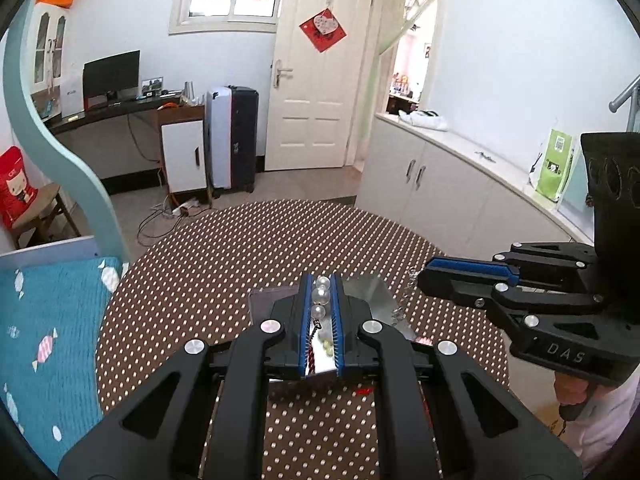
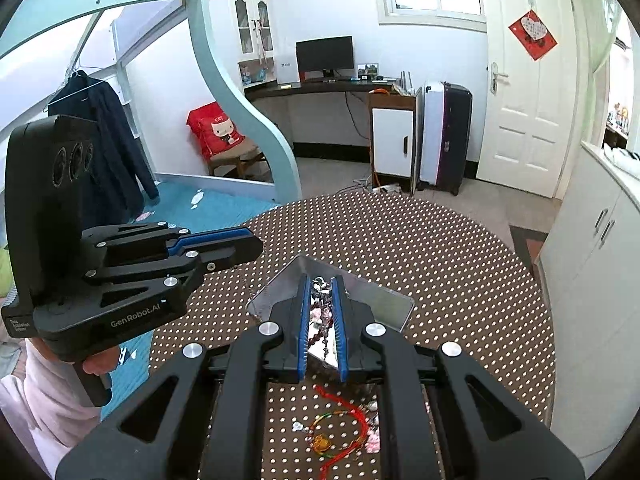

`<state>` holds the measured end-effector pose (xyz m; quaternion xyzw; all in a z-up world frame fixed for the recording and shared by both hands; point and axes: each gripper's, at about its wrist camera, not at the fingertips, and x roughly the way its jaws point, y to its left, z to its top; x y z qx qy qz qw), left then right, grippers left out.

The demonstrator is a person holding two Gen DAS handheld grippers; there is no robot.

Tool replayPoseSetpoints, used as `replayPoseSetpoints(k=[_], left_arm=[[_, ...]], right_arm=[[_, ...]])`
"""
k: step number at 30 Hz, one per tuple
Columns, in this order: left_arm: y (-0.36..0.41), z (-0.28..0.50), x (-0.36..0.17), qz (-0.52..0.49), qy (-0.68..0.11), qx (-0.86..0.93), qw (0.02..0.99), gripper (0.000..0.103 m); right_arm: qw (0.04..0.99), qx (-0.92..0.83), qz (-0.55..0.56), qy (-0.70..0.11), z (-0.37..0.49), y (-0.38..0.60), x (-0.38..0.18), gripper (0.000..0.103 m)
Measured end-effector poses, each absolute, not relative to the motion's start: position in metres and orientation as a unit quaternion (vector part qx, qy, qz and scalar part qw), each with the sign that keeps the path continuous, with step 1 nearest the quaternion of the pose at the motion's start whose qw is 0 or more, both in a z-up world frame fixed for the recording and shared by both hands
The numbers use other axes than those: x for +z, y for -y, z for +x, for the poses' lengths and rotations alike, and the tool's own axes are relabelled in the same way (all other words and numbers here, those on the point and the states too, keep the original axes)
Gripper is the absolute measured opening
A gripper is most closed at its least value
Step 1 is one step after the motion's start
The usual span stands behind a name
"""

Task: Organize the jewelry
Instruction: 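Lift the silver chain into the grey tray and open both tools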

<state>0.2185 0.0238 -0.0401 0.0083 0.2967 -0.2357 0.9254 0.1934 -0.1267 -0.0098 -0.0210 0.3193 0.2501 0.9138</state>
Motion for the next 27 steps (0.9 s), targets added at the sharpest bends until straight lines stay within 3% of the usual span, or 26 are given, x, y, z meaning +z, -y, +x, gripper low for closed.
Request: replayPoseSetpoints(k=[8, 22, 24, 26, 27], left_arm=[[-0.014, 0.238, -0.031, 0.006, -0.295, -0.249, 0.922, 0.009], [0.005, 0.28, -0.106, 0.01, -0.392, -0.232, 0.89, 0.009], [0.005, 0.28, -0.109, 0.012, -0.398, -0.229, 0.888, 0.011], [0.006, 0.278, -0.111, 0.015, -0.403, -0.225, 0.887, 0.025], [0.006, 0.275, -0.111, 0.015, -0.401, -0.224, 0.888, 0.032]], right_arm=[[0.914, 0.257, -0.022, -0.313, 0.209, 0.127, -0.003, 0.01], [0.876, 0.246, 0.025, -0.414, 0.251, 0.137, -0.062, 0.01], [0.877, 0.241, 0.03, -0.414, 0.251, 0.14, -0.062, 0.014], [0.88, 0.231, 0.041, -0.413, 0.249, 0.145, -0.058, 0.046], [0.884, 0.226, 0.041, -0.407, 0.248, 0.147, -0.055, 0.052]])
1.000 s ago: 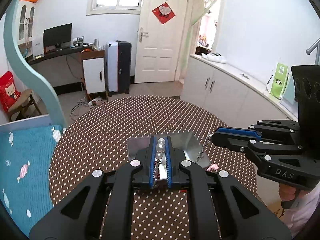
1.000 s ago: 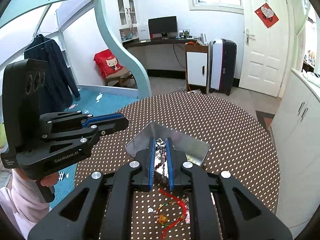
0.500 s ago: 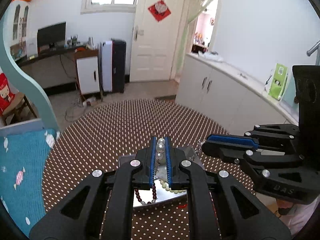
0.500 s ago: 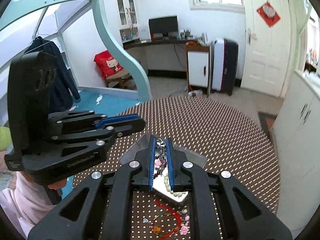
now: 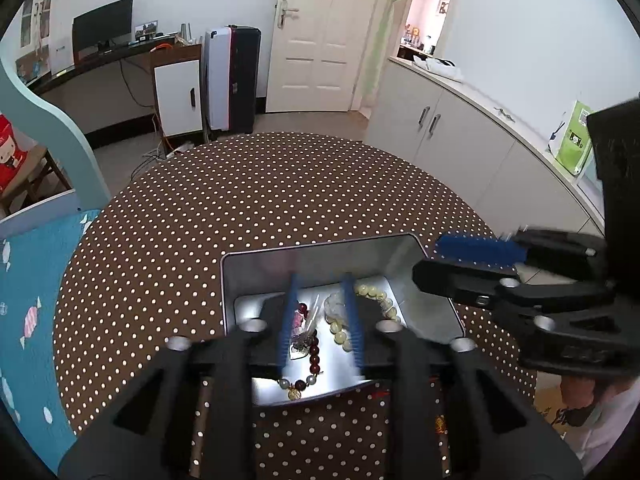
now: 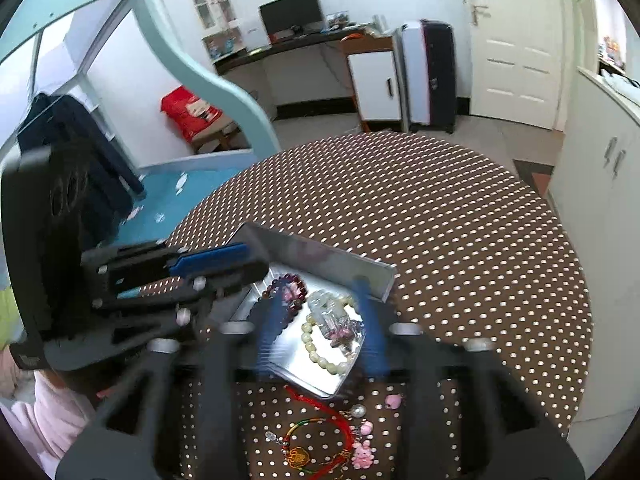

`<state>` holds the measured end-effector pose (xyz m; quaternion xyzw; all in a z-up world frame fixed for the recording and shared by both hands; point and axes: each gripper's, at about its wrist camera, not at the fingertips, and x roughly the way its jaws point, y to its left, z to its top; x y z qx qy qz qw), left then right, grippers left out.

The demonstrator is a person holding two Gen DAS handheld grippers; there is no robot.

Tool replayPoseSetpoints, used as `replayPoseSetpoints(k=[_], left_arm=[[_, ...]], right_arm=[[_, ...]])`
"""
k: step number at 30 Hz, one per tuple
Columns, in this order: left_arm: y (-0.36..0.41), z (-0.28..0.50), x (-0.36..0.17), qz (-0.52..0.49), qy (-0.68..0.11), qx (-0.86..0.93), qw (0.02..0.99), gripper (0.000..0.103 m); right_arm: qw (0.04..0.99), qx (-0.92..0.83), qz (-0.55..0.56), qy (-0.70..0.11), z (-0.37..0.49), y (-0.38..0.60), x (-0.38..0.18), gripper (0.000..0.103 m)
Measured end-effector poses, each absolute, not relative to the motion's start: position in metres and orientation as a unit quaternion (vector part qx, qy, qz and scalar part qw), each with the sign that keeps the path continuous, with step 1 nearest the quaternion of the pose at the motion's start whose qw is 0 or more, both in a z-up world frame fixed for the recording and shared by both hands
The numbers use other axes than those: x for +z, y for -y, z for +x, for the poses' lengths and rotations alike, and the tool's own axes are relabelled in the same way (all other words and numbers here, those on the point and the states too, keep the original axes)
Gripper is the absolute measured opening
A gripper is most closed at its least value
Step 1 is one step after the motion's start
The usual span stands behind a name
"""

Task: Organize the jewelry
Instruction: 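Lift the silver chain into the grey tray and open both tools, then move the left tool to the red cord bracelet and close on it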

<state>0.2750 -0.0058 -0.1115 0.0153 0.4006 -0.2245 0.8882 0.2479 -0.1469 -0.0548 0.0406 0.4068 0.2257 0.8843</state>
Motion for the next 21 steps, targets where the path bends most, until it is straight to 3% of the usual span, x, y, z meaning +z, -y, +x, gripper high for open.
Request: replayPoseSetpoints(k=[3, 12, 14, 16, 21], left_arm=[[0.003, 0.27, -0.111, 0.015, -0.398, -0.223, 0.89, 0.039], [-0.008, 0.25, -0.101, 0.011, -0.389, -0.215, 0.896, 0.044], [-0.005, 0.243, -0.098, 0.012, -0.386, -0.218, 0.896, 0.045], [-0.002, 0.234, -0.095, 0.014, -0.382, -0.223, 0.897, 0.054], [0.007, 0.217, -0.095, 0.014, -0.388, -0.243, 0.889, 0.056]], right_arm=[[0.891, 0.219, 0.03, -0.395, 0.24, 0.15, -0.047, 0.055], [0.897, 0.199, 0.032, -0.395, 0.223, 0.162, -0.047, 0.059], [0.899, 0.194, 0.031, -0.391, 0.216, 0.165, -0.045, 0.062], [0.902, 0.186, 0.029, -0.389, 0.211, 0.168, -0.045, 0.065], [0.909, 0.16, 0.03, -0.385, 0.195, 0.184, -0.047, 0.074]])
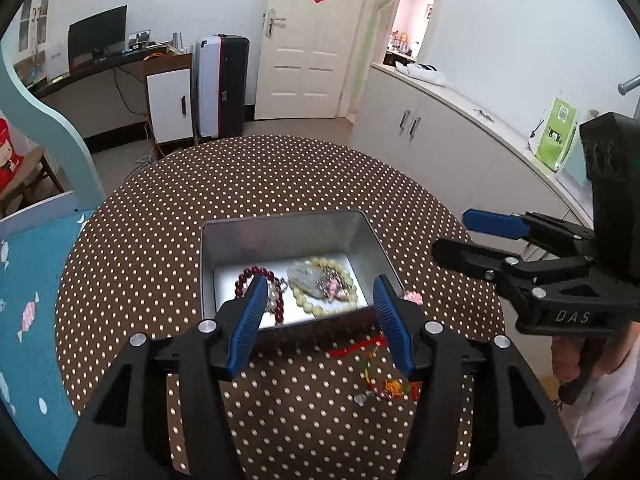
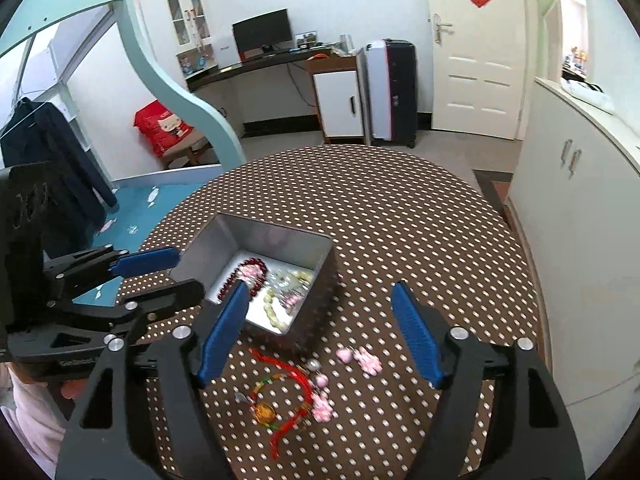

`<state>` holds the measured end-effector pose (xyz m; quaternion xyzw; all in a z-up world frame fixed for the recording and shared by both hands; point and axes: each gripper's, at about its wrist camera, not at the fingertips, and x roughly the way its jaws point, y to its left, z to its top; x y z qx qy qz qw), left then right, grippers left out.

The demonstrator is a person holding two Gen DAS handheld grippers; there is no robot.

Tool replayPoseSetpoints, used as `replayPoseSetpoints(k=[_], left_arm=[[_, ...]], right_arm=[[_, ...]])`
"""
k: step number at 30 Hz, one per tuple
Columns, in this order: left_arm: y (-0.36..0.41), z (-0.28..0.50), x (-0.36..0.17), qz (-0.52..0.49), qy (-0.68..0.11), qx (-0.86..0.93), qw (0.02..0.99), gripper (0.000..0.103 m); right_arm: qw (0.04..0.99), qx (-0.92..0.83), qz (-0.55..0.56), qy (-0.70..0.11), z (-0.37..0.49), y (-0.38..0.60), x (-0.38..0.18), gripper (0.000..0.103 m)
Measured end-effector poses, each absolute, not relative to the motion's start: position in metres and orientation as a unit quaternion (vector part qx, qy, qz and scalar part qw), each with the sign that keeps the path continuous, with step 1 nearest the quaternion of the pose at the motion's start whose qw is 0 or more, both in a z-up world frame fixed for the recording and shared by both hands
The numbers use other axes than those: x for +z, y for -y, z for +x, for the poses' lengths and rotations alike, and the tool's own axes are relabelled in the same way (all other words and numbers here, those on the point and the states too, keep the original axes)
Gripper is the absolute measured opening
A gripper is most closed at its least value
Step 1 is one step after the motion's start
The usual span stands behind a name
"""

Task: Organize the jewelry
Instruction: 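Move the left tool to the red cord bracelet and close on it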

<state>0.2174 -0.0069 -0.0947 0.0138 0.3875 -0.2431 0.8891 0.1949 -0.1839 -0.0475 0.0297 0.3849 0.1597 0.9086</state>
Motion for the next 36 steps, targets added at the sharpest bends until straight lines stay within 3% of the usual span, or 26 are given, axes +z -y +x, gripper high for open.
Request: replayPoseSetpoints(k=[7, 10, 13, 21, 28, 36], left_arm=[[0.026, 0.188, -0.101, 0.024, -0.394, -0.276, 0.876, 0.058], [0.039, 0.182, -0.117, 0.031, -0.413, -0.287, 0.864, 0.065], [0.054, 0.186, -0.138, 0.045, -0.439, -0.281, 0.852, 0.063], [0.079, 0.201, -0.175, 0.083, -0.473, -0.264, 0.836, 0.044], [0.095, 0.194, -0.187, 0.146, -0.469, -0.254, 0.833, 0.003], [0.074, 0.203, -0.187, 0.072, -0.471, -0.253, 0.842, 0.002]], right_arm=[[0.91, 0.13, 0.037, -0.392, 0.176, 0.203, -0.06, 0.079], [0.905, 0.117, 0.05, -0.405, 0.173, 0.212, -0.072, 0.083], [0.894, 0.11, 0.065, -0.429, 0.171, 0.219, -0.09, 0.084], [0.882, 0.105, 0.071, -0.455, 0.165, 0.223, -0.113, 0.084], [0.878, 0.113, 0.068, -0.46, 0.163, 0.216, -0.118, 0.084], [0.875, 0.13, 0.057, -0.462, 0.165, 0.204, -0.123, 0.083]])
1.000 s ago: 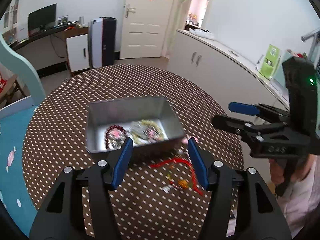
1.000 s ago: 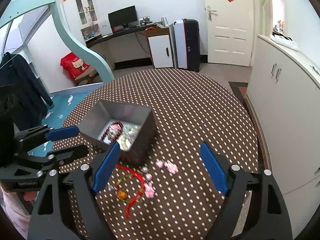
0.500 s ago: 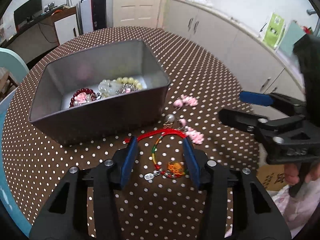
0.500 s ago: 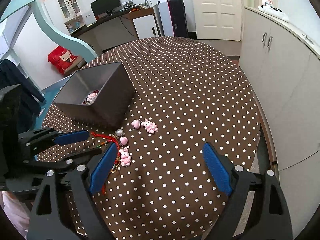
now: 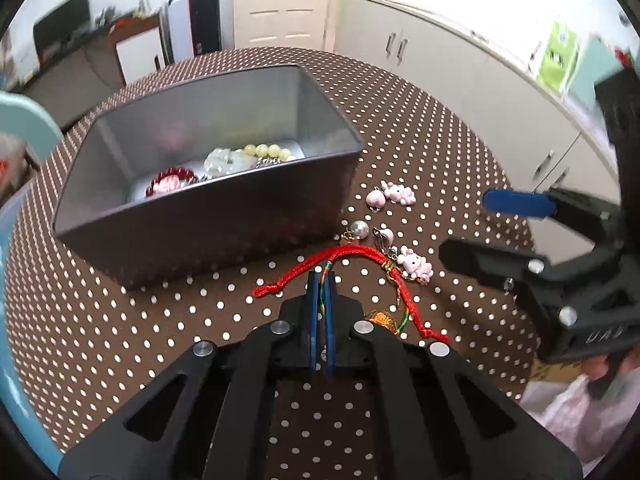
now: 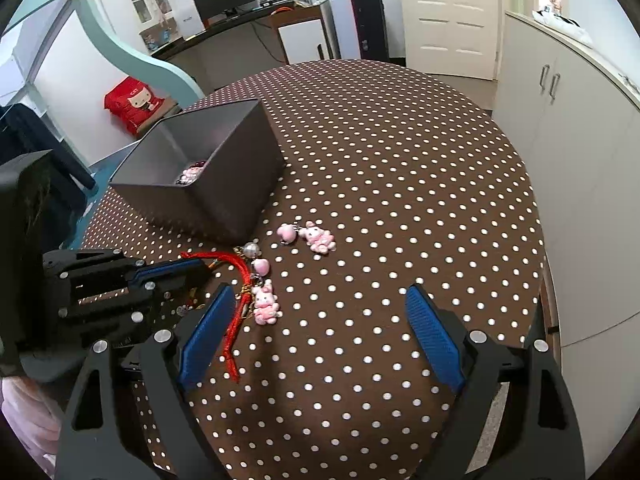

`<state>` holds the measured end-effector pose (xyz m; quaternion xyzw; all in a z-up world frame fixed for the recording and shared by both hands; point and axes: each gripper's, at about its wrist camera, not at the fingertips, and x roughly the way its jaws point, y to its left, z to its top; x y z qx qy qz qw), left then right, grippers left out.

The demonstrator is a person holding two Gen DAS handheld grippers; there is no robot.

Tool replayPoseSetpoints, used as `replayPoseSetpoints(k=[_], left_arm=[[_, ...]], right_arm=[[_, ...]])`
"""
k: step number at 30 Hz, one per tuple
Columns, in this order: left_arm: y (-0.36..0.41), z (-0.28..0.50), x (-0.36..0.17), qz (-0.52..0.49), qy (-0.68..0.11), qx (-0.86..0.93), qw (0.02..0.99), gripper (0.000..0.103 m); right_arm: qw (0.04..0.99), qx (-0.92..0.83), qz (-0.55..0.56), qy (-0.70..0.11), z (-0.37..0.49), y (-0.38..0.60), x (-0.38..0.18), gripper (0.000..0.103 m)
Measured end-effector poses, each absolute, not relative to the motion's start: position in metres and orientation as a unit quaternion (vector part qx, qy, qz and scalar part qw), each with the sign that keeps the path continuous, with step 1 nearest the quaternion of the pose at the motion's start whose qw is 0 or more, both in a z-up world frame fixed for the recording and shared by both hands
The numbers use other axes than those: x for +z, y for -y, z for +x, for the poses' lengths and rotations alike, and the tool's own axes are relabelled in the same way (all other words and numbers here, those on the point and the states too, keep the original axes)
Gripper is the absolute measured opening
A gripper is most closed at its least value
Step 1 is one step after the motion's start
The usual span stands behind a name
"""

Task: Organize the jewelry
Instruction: 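Move the left tool to the red cord bracelet and close on it, then carry the red cord bracelet into the tray while the right tool grasps a pink charm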

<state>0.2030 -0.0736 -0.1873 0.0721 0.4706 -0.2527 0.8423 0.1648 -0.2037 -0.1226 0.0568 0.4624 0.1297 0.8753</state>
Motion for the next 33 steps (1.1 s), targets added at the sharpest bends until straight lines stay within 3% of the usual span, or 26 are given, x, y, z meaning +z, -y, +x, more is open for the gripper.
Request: replayPoseSetpoints(k=[3, 5, 15, 19, 33], left_arm=[[0.064, 0.2, -0.181, 0.059, -0.465, -0.254, 0.846, 0.002], [0.059, 0.198, -0.177, 0.049, -0.462, -0.257, 0.847, 0.002], [0.036, 0.177, -0.158, 0.024, -0.437, -0.258, 0.861, 0.002], [0.03, 0.177, -0.155, 0.017, -0.434, -0.258, 0.863, 0.002], [0.013, 0.178, -0.145, 0.005, -0.421, -0.259, 0.869, 0.001]], right_arm=[[0.877, 0.14, 0.048, -0.457, 0.165, 0.195, -0.121, 0.071], [0.876, 0.147, 0.045, -0.457, 0.167, 0.188, -0.121, 0.056], [0.867, 0.163, 0.003, -0.471, 0.186, 0.15, -0.132, 0.033], [0.867, 0.152, -0.007, -0.474, 0.191, 0.147, -0.133, 0.012], [0.88, 0.148, 0.003, -0.451, 0.18, 0.163, -0.11, 0.01]])
